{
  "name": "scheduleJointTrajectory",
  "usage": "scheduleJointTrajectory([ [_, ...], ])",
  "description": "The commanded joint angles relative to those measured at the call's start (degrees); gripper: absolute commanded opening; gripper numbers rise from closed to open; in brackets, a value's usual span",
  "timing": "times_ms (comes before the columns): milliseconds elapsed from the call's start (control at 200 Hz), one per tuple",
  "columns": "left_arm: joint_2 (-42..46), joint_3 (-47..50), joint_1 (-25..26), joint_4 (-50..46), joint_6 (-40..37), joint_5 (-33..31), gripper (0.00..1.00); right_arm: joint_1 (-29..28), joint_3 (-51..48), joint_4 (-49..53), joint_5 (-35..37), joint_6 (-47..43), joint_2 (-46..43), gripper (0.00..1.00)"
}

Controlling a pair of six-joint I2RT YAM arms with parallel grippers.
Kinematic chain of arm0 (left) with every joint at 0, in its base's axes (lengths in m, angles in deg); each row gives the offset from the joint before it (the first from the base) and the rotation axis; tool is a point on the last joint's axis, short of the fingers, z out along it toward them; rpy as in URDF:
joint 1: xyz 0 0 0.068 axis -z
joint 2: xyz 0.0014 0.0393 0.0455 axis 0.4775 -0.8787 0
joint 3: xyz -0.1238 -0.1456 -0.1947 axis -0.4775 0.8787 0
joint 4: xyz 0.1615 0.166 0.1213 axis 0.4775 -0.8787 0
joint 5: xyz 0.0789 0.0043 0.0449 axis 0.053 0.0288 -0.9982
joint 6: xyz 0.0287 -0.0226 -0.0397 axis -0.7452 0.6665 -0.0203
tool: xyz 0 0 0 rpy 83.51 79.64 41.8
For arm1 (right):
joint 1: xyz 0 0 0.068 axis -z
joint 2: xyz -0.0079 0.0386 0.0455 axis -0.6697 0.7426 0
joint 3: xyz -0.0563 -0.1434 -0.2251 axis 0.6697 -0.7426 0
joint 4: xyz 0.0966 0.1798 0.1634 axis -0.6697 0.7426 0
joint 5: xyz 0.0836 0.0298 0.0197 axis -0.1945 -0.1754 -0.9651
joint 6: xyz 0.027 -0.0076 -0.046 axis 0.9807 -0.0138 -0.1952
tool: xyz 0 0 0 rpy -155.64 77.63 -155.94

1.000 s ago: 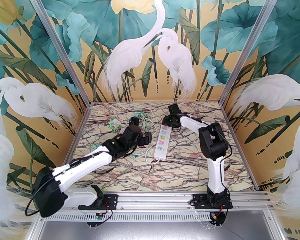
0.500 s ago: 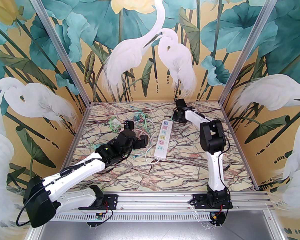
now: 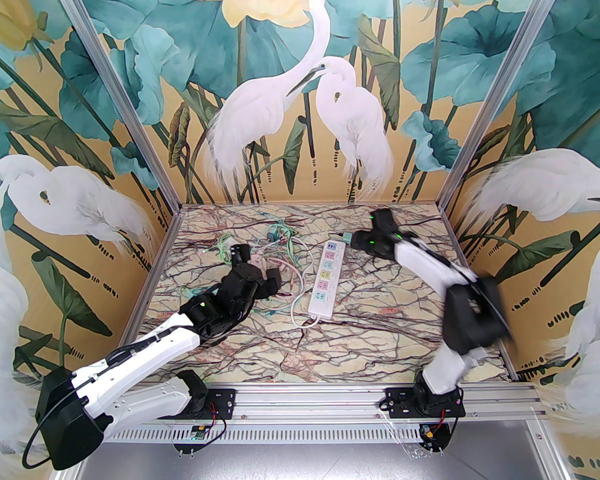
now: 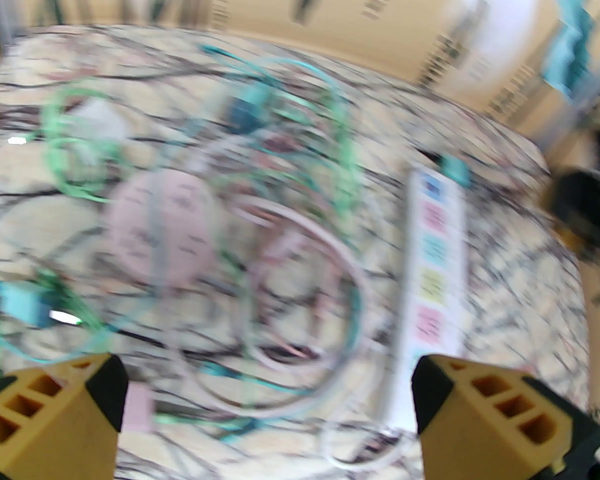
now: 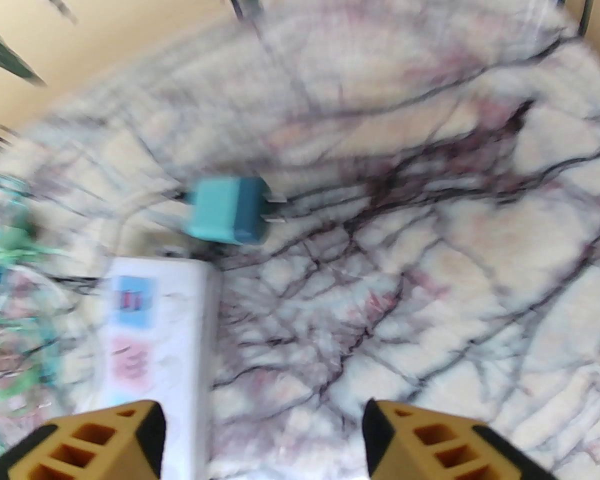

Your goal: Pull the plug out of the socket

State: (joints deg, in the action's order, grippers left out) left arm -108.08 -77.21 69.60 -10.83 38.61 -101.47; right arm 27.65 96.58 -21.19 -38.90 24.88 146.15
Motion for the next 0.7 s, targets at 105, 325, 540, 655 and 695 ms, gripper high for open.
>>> scheduleJointTrajectory([
  [105,-0.31,5.8,-5.54,10.92,-8.36,-7.67,1.0,-0.01,-16.06,-12.91,14.46,-5.18,-18.36,0.99],
  [325,-6.64,5.96,-21.36,20.86,-13.07,-2.34,0.99,0.29,-29.44,-29.78,29.88,-14.82,-25.6,0.99],
  [540,-13.8,7.97,-31.45,29.86,-22.52,-2.99,0.99,3.2,-37.92,-47.25,28.47,-24.68,-14.45,0.99],
  [655,-18.93,11.29,-33.18,38.04,-28.88,-3.38,1.0,4.64,-37.83,-53.25,29.91,-24.64,-7.27,0.99],
  [695,-21.46,12.45,-33.84,42.08,-29.48,-4.21,1.0,5.42,-37.2,-53.32,28.8,-24.75,-5.97,0.99],
])
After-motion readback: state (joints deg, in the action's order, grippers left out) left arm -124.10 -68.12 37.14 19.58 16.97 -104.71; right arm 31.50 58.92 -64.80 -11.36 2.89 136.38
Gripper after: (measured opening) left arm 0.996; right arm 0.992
